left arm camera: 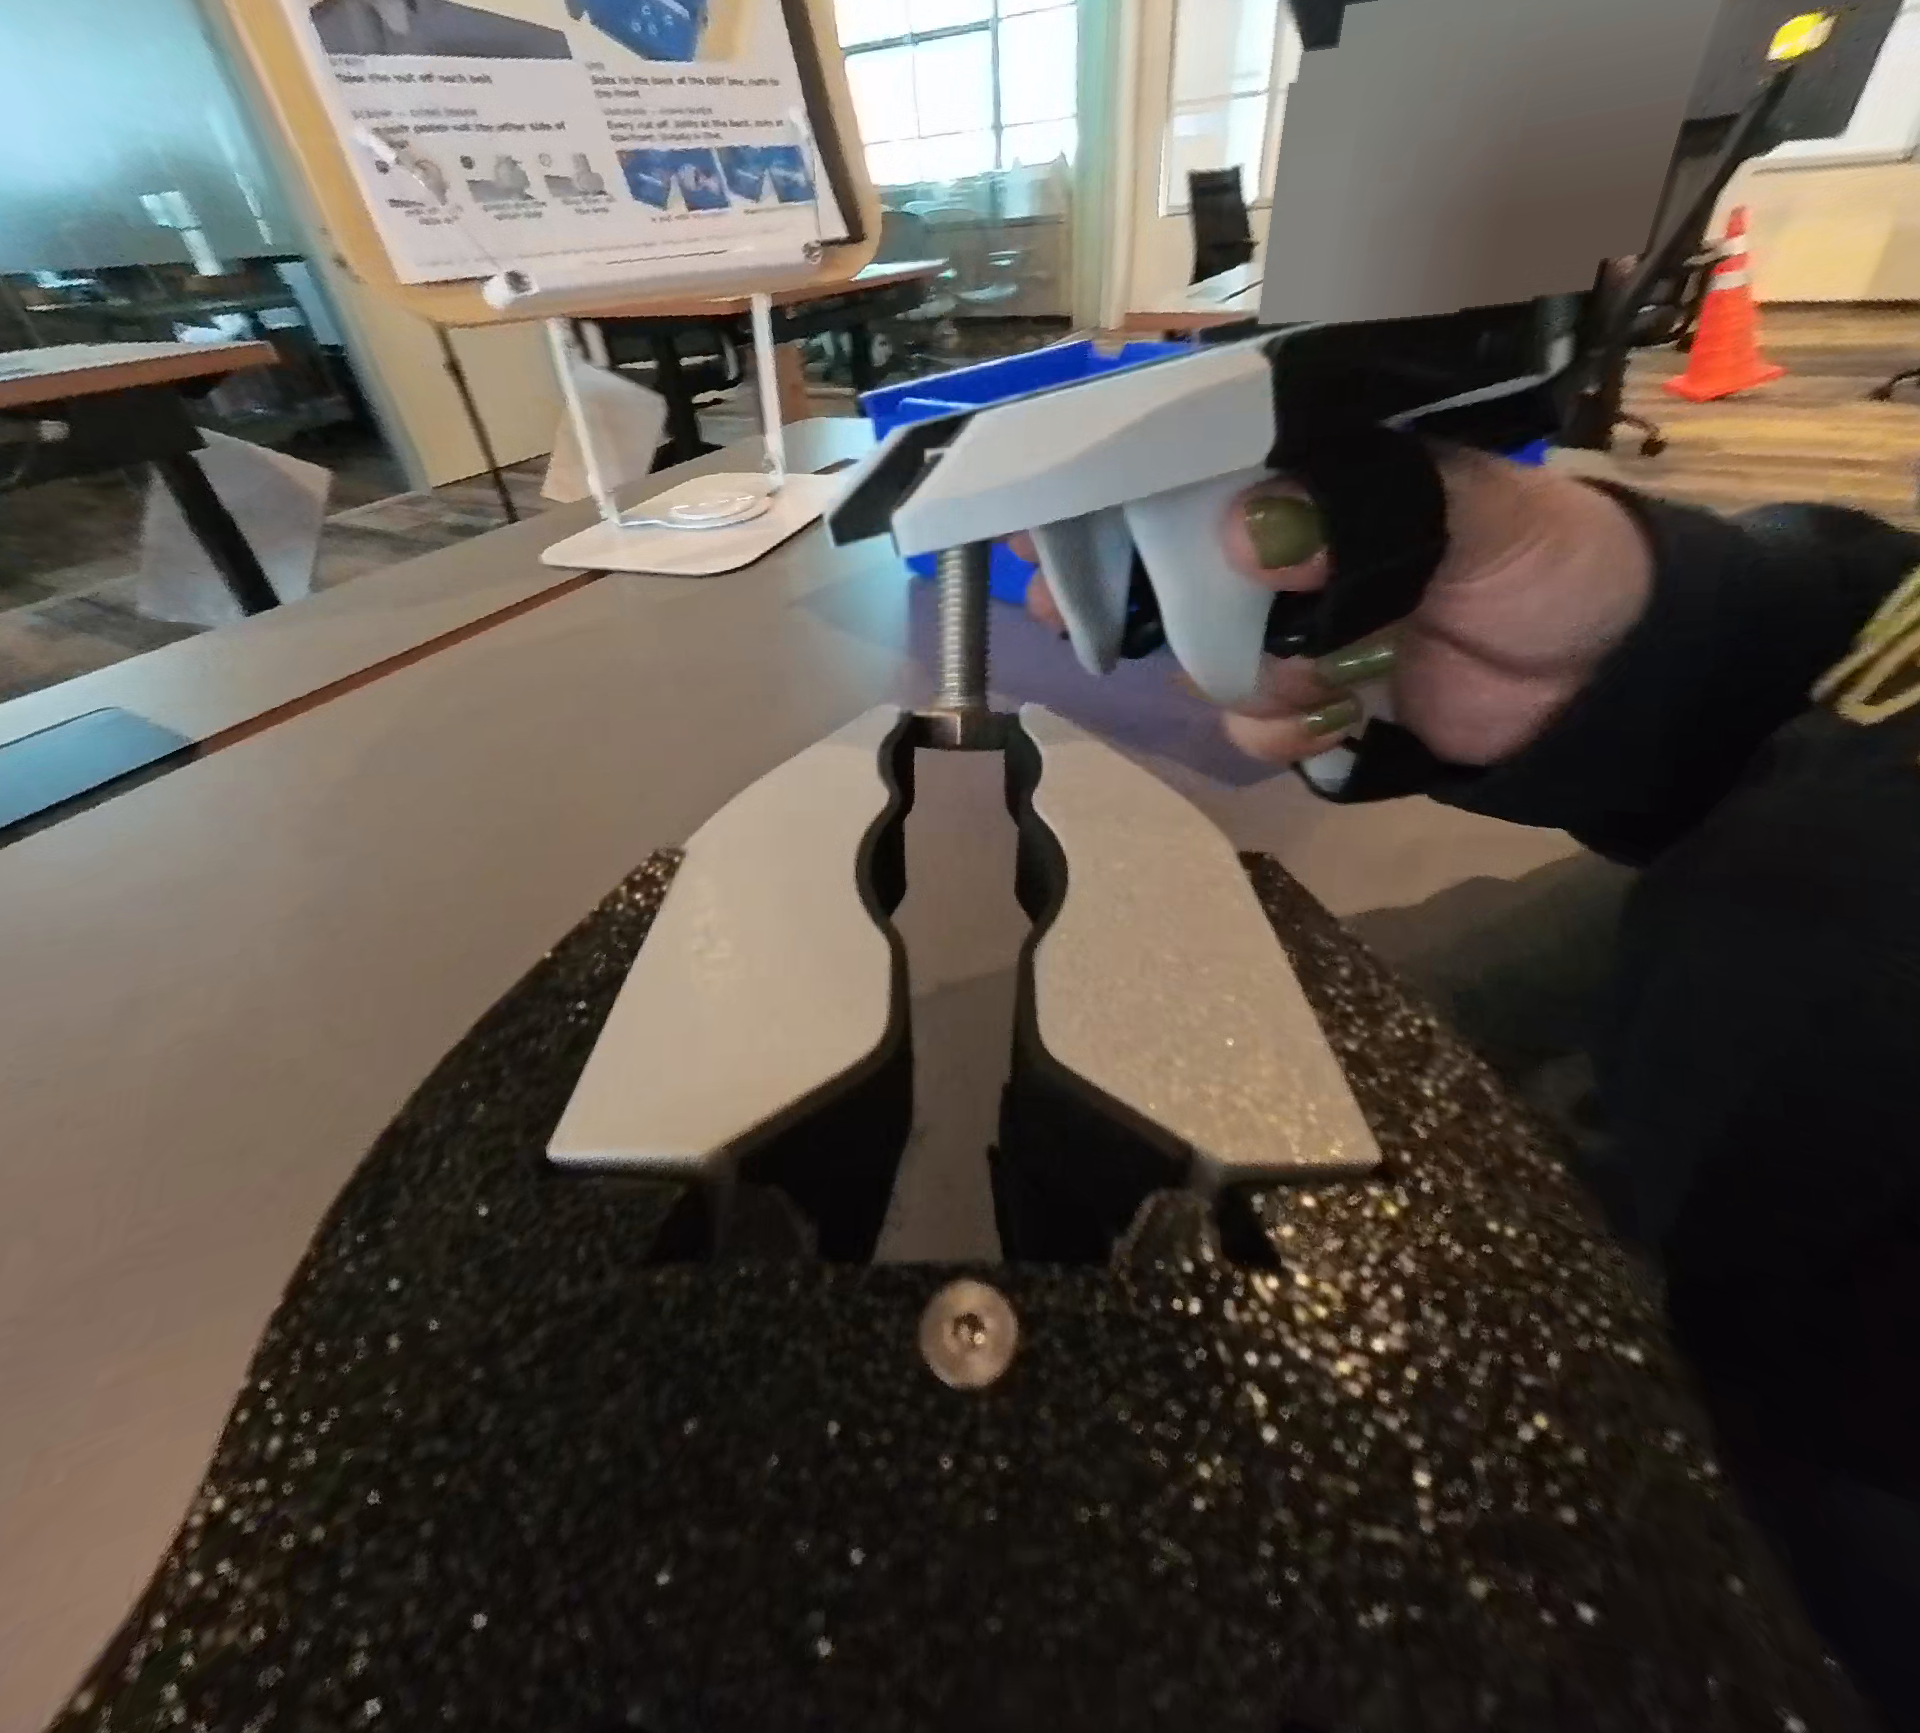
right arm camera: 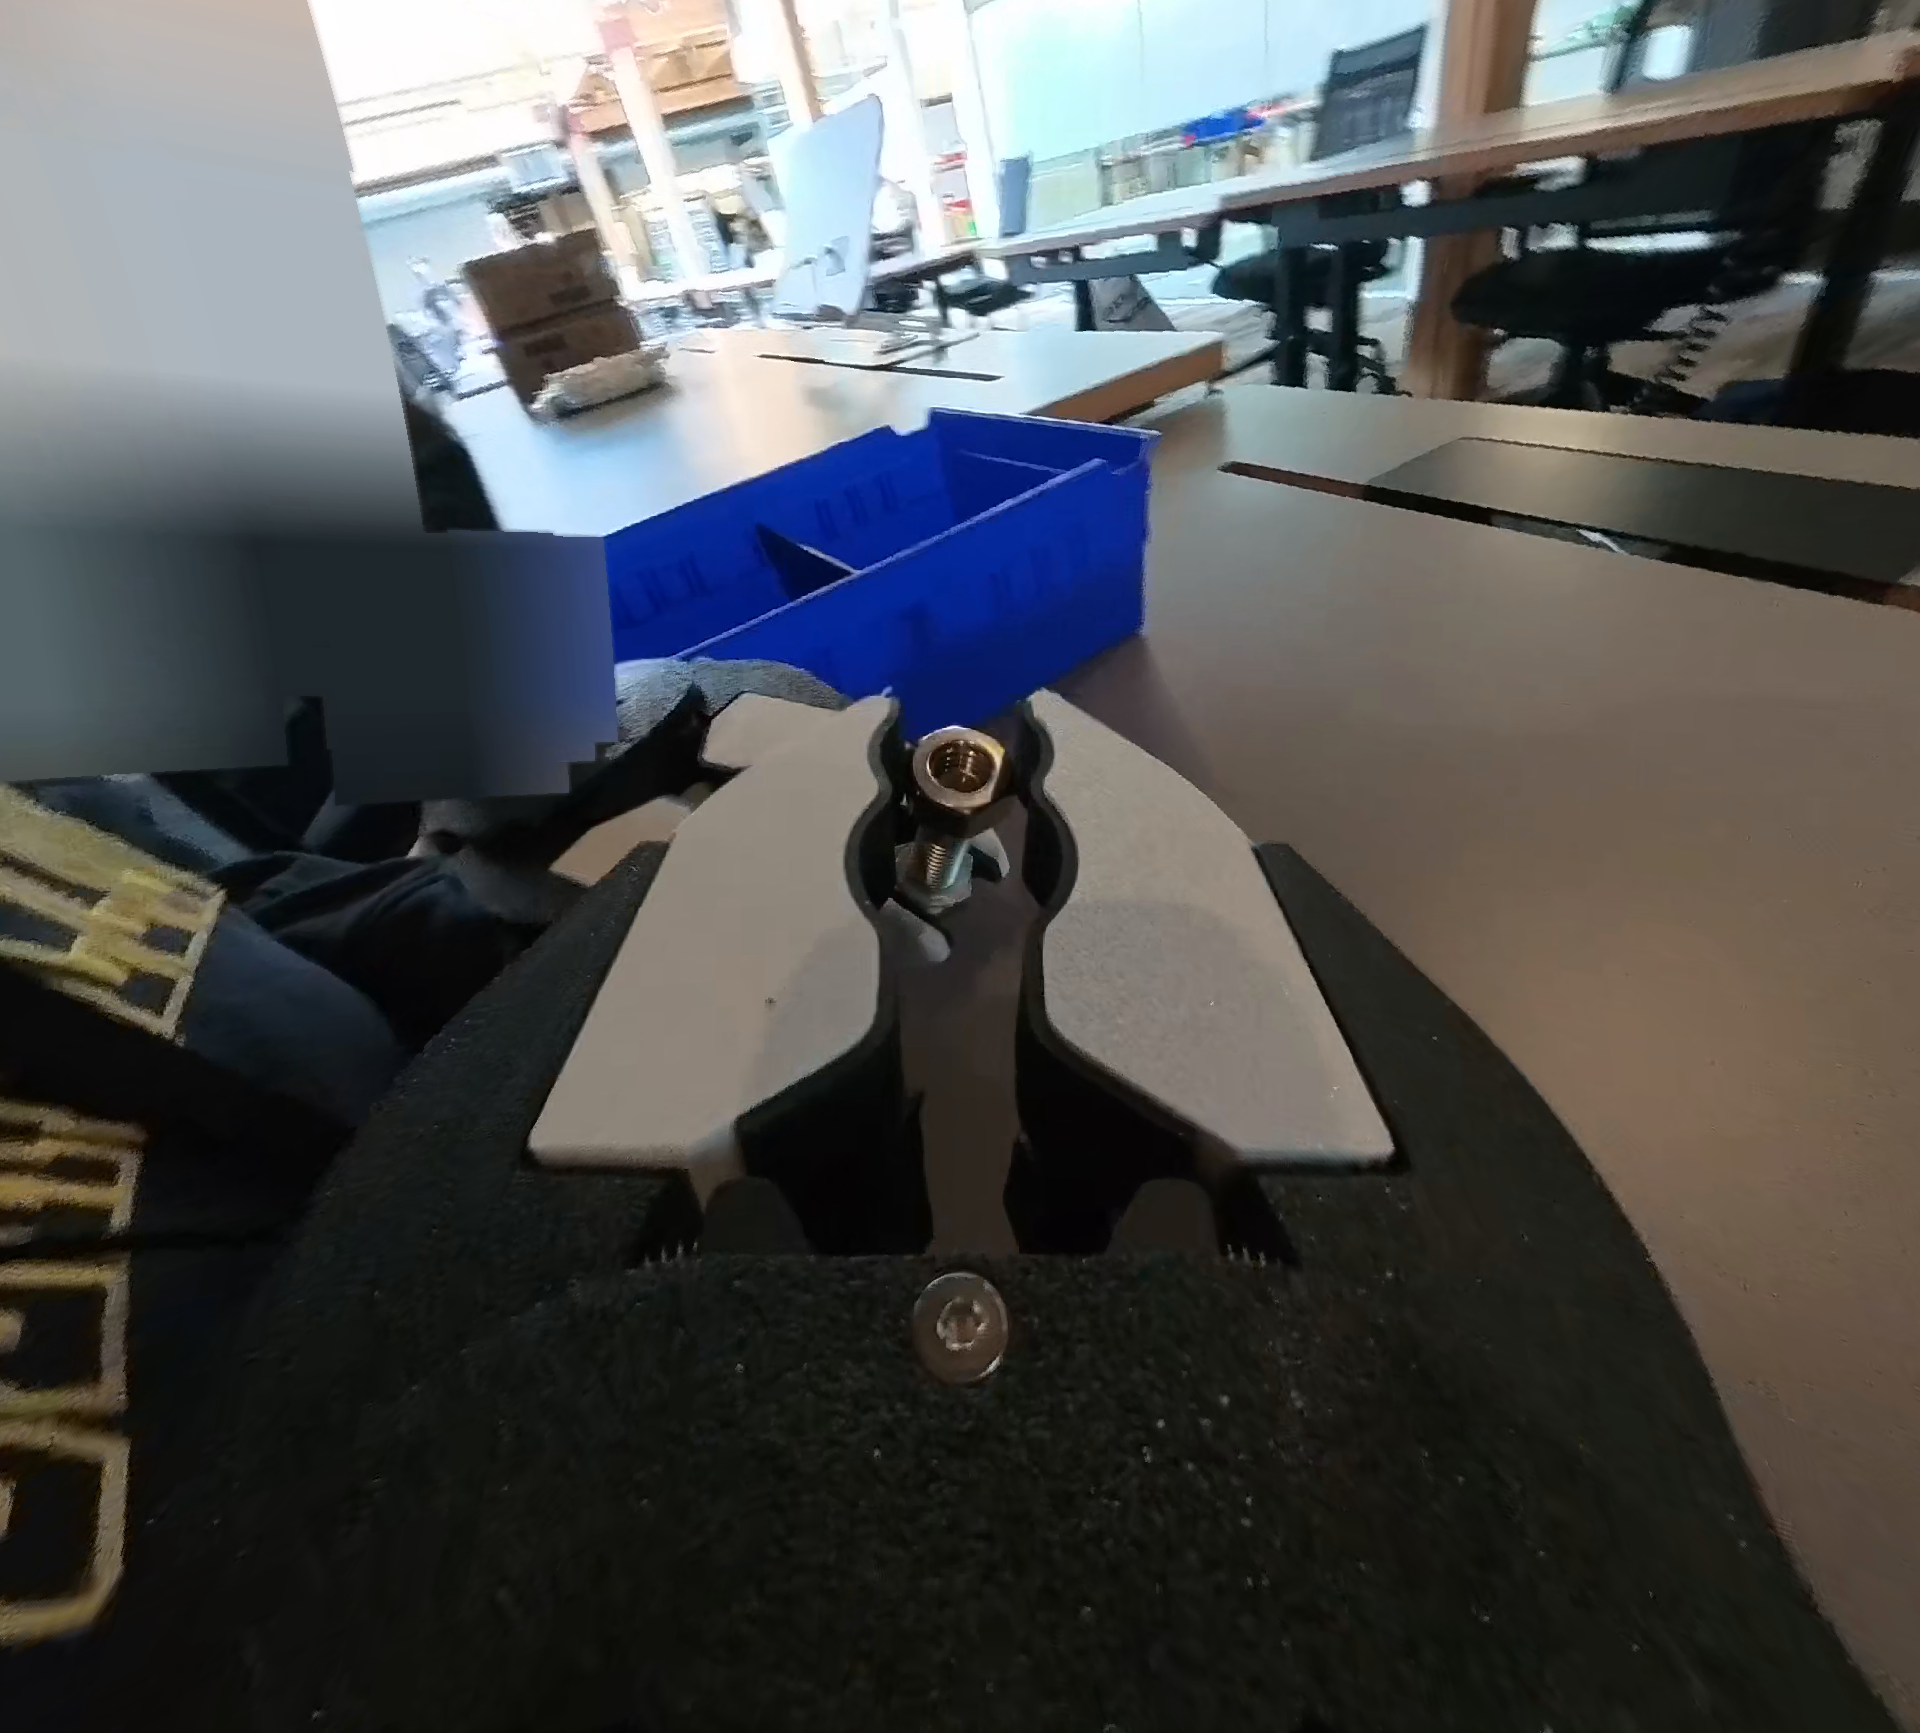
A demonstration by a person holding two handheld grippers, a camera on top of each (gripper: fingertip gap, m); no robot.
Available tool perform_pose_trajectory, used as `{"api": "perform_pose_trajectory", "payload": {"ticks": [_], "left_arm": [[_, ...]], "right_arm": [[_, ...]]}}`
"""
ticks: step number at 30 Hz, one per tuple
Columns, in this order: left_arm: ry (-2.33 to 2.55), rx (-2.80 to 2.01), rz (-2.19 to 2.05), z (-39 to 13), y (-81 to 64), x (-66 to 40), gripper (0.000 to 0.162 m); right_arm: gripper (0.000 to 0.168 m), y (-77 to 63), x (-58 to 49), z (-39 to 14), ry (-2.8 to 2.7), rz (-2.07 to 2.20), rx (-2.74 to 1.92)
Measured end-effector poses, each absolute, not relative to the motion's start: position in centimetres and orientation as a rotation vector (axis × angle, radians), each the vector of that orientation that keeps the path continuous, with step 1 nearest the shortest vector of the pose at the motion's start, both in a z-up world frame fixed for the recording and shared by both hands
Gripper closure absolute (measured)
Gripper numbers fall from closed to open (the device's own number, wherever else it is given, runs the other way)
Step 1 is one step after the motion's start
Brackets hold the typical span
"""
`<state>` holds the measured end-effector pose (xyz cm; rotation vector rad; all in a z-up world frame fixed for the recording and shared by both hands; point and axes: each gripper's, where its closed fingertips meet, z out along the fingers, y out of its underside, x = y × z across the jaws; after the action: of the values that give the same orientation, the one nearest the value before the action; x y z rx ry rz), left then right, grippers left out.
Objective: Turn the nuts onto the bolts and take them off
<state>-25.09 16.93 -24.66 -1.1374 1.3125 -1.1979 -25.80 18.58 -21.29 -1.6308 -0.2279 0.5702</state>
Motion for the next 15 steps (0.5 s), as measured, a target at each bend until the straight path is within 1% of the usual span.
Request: {"api": "perform_pose_trajectory", "payload": {"ticks": [3,5,7,8,11,13,15], "left_arm": [[1.310,-1.160,-1.108,-25.0,17.4,-25.0,0.146],[1.305,-1.158,-1.124,-24.9,17.4,-25.0,0.146],[1.313,-1.137,-1.186,-24.6,17.0,-25.1,0.146],[1.327,-1.108,-1.242,-24.4,16.4,-25.2,0.146],[1.375,-1.045,-1.458,-23.6,14.6,-25.6,0.146],[1.392,-1.012,-1.609,-23.1,13.7,-25.9,0.146],[1.408,-0.996,-1.704,-22.9,13.2,-26.3,0.146]], "right_arm": [[0.148,19.2,-25.5,-21.7,-0.107,0.500,-1.675],[0.147,19.2,-25.5,-21.6,-0.112,0.433,-1.671],[0.132,18.9,-25.5,-20.7,-0.184,0.402,-1.605],[0.128,18.5,-25.6,-20.1,-0.251,0.433,-1.554],[0.125,16.1,-27.2,-18.9,-0.492,0.737,-1.436],[0.130,14.1,-27.9,-18.7,-0.626,0.957,-1.387],[0.130,13.4,-27.9,-18.8,-0.688,1.040,-1.376]]}}
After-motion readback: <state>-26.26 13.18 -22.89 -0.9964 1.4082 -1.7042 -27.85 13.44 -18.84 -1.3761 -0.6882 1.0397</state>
